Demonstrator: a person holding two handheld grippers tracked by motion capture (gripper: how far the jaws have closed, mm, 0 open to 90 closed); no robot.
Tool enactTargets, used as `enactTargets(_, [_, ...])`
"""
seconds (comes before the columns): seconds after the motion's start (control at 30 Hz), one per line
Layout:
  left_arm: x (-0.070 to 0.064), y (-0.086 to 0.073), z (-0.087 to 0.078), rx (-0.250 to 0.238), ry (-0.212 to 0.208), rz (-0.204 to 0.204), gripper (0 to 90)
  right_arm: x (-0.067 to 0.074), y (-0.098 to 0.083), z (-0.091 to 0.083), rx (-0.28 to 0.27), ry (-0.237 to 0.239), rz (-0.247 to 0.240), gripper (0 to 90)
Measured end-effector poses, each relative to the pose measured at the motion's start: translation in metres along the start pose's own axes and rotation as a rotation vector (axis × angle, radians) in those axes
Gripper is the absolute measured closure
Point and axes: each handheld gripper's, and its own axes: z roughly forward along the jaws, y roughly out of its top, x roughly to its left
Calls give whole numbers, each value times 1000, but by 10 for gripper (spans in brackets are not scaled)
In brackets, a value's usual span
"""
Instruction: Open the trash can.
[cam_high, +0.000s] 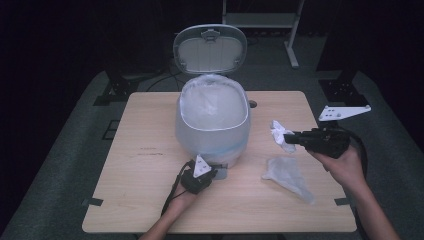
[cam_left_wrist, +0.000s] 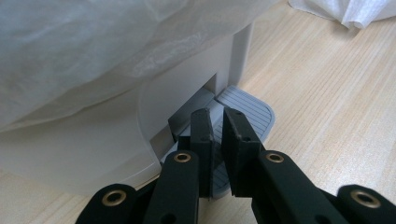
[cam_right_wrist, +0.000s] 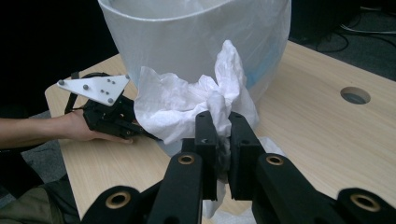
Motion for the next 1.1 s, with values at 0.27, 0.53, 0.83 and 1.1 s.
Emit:
enactTargets(0.27, [0, 0, 0, 4, 3, 7, 829, 3, 14, -3, 2, 3, -21, 837])
enactTargets(0.53, [0, 0, 0, -1, 1, 2, 828, 6, 25, -4, 3, 9, -32, 837])
enactTargets(0.83, [0, 0, 0, -2, 2, 4, 828, 10, 39, -4, 2, 13, -63, 836])
enactTargets(1.1, [1, 0, 0, 0, -2, -3, 826, 17, 53, -5, 2, 14, -91, 837])
